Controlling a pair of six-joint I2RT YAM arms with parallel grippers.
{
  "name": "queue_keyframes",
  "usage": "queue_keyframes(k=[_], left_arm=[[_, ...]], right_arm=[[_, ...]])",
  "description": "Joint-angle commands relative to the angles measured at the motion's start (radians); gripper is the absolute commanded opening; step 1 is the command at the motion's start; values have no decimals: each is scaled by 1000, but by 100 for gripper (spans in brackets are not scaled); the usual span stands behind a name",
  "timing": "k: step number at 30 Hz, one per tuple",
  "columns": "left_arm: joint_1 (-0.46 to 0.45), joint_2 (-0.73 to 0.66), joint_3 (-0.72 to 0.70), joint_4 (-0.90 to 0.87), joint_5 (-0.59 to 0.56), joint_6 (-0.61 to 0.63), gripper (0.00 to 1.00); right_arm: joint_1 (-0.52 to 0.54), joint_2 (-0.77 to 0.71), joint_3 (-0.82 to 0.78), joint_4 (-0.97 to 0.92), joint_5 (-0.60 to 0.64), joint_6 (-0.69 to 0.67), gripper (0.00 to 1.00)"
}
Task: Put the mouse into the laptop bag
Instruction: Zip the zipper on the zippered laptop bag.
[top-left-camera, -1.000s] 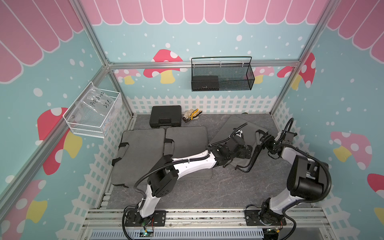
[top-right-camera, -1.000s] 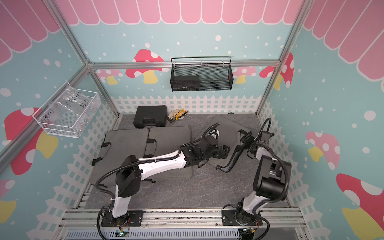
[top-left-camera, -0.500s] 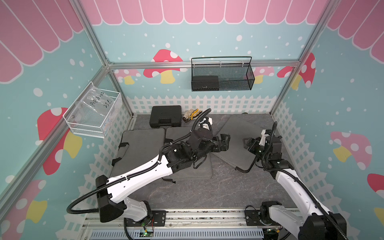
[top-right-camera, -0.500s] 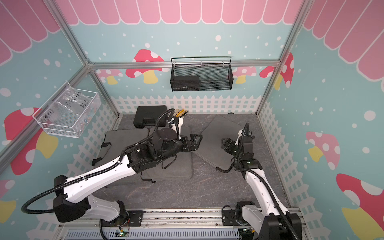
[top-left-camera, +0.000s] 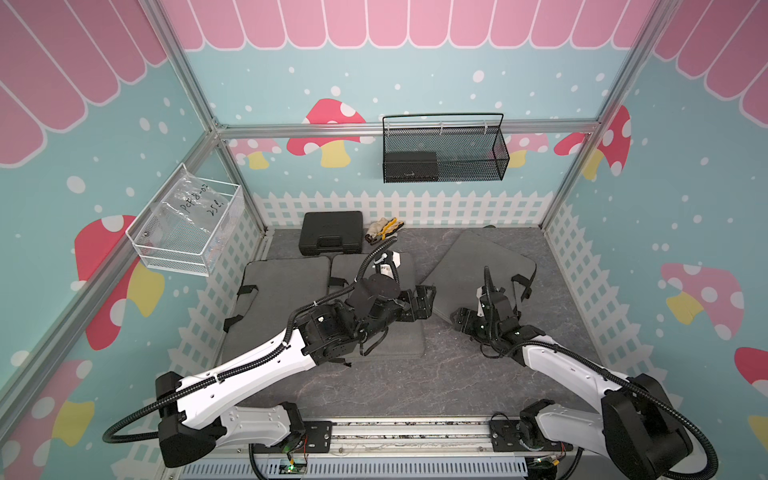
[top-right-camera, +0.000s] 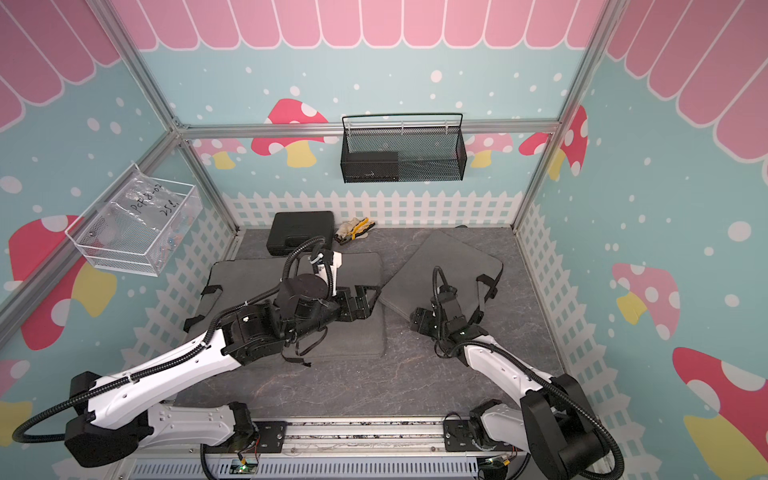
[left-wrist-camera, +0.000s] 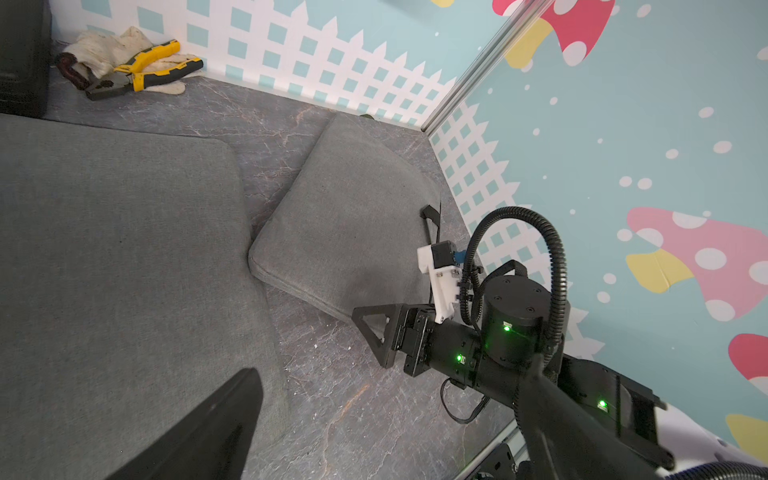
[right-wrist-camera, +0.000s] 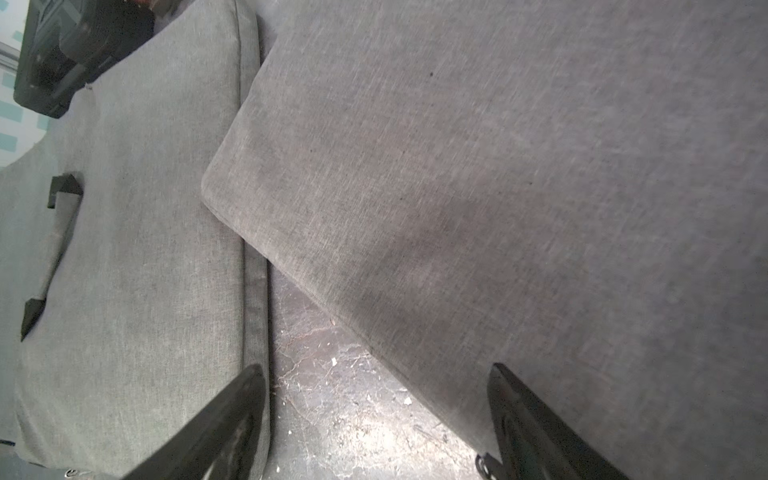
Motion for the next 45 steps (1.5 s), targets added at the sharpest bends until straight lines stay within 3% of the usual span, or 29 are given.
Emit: queue_keyframes(k=[1,7,15,19,27,39,45], left_arm=[[-2,-17,-8,-8,-22,-15,99],[17,-36,-78,37,-98,-38,99],[265,69,-309,407,252,-124,99],[300,177,-284,430,288,-129,99],[338,266,-287,473,296,-123,99],[348,237,-331,508,293,-125,99],[350,230,-356,531,303,-132,99]], right_arm=[[47,-5,0,21,46,28,85],[116,-55,9,-58,93,36,85],[127,-112,-22,-202,185,96,77],[136,-163,-71,-199,191,125,67],[214,-244,-123,-296,233,178,67],[245,-29,-104,-144,320,228,70],[188,141,-33,-79,365,208,68]])
